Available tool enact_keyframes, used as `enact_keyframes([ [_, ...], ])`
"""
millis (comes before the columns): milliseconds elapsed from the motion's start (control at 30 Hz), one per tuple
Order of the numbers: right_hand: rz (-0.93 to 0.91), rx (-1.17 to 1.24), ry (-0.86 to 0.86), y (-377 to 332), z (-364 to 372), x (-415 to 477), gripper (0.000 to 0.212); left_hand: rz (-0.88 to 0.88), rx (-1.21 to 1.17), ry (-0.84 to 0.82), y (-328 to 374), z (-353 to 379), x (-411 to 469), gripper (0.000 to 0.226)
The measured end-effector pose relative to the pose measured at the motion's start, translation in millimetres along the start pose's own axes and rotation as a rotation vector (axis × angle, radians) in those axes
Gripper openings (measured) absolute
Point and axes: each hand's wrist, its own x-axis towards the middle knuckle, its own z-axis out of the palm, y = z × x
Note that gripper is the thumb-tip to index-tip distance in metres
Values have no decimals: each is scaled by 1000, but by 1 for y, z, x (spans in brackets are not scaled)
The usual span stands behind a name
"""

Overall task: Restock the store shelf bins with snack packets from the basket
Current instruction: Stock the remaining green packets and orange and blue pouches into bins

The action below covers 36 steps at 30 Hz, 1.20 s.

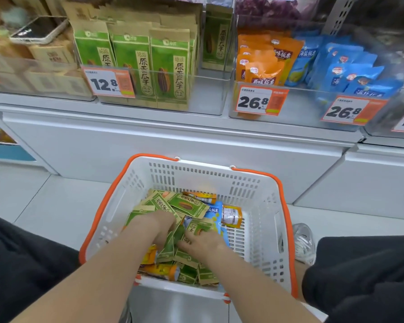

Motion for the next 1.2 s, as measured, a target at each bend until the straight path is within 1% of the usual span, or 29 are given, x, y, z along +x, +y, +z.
enact_keyframes([
  [100,-10,-71,65,-2,5,4,65,12,-43,23,-6,1,3,55],
  [167,-10,-135,90,-2,3,4,62,12,-64,30,-9,0,3,53],
  [233,-36,-188,140,0,-1,-1,63,11,-85,20,-10,0,3,53],
  [300,-72,-163,188,5,-4,-8,69,6,-115,23,-9,0,3,49],
  [367,-81,-3,226,12,-9,-16,75,6,-158,57,-6,-3,1,42],
  [433,-4,272,274,20,-15,-27,76,21,-276,96,-3,-9,-4,47],
  [467,52,433,283,24,-20,-31,73,39,-402,94,-2,-14,-8,51],
  [533,174,742,315,35,-29,-39,70,128,-701,51,2,-23,-18,62],
  [567,238,897,378,40,-36,-45,69,182,-836,28,4,-27,-23,68],
  [633,362,1152,566,48,-49,-51,65,253,-1040,16,7,-33,-30,78],
  [667,416,1247,664,51,-56,-53,62,284,-1120,29,10,-37,-34,76],
  [700,469,1316,762,52,-64,-55,59,312,-1187,64,14,-40,-38,69],
  [767,572,1395,944,52,-81,-58,56,390,-1270,202,23,-49,-44,50],
  [867,653,1491,1122,47,-109,-65,58,439,-1336,478,31,-66,-54,26],
  [900,641,1508,1187,46,-116,-68,58,437,-1349,535,32,-72,-59,21],
  [967,547,1508,1340,49,-125,-75,54,445,-1370,619,35,-86,-71,11],
  [1000,502,1488,1408,53,-129,-77,50,454,-1386,657,36,-93,-78,8],
  [1067,471,1424,1538,63,-137,-84,42,471,-1406,716,38,-106,-90,11],
  [1100,463,1379,1599,68,-145,-90,43,481,-1396,734,39,-113,-94,12],
  [1133,438,1328,1640,73,-153,-96,47,492,-1375,746,39,-120,-99,13],
  [1200,331,1194,1645,82,-174,-109,49,526,-1347,759,38,-134,-109,16],
])
